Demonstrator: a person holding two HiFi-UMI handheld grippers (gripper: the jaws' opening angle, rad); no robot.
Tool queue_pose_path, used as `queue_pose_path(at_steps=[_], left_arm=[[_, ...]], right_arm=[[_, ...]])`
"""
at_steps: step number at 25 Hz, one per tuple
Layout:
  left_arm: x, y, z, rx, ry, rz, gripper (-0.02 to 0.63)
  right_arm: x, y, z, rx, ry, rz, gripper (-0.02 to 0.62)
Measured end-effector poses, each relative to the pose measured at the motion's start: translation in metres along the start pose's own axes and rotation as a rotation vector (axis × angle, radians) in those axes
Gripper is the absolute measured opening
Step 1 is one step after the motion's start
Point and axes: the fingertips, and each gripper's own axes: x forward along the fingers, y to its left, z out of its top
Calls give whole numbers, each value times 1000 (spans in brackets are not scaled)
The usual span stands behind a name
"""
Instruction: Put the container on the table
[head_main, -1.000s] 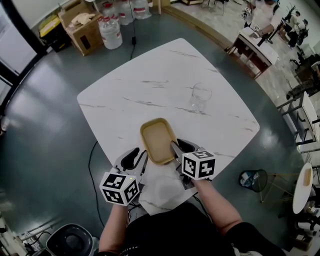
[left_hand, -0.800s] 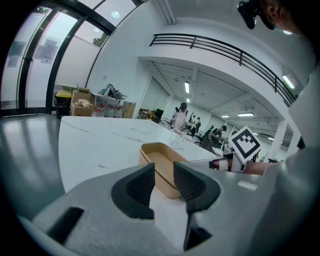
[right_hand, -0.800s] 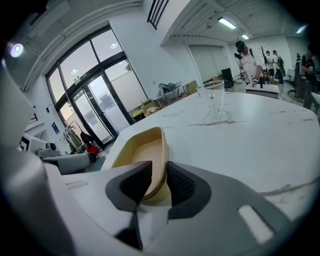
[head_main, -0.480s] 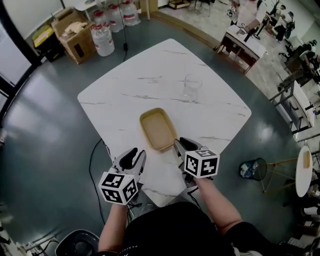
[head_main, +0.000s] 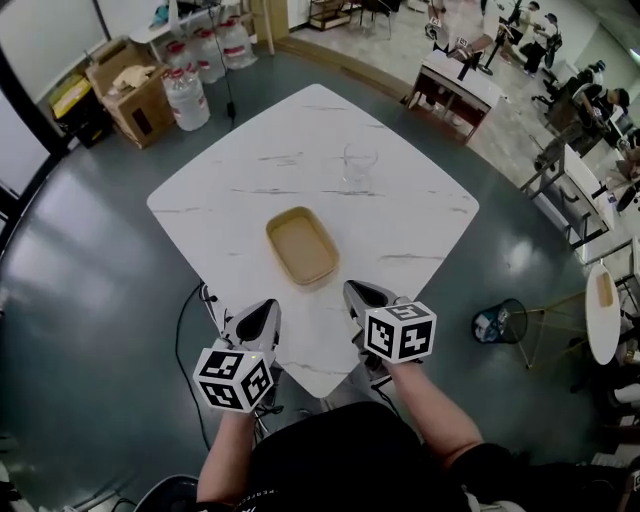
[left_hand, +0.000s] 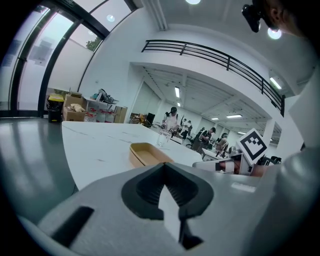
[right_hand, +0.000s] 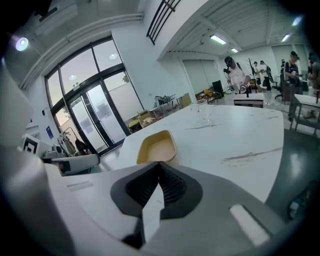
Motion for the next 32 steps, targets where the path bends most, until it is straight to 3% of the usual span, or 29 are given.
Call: queue_pose_path(at_steps=[18,32], left_arm=[[-45,-51,-50,44,56,-67,-5],[-71,-70,-67,76,74,-79,-3]], right_arm=[[-67,43,-54,-53,-13,35,0],[-96,71,-72,-101,-46,46,0]])
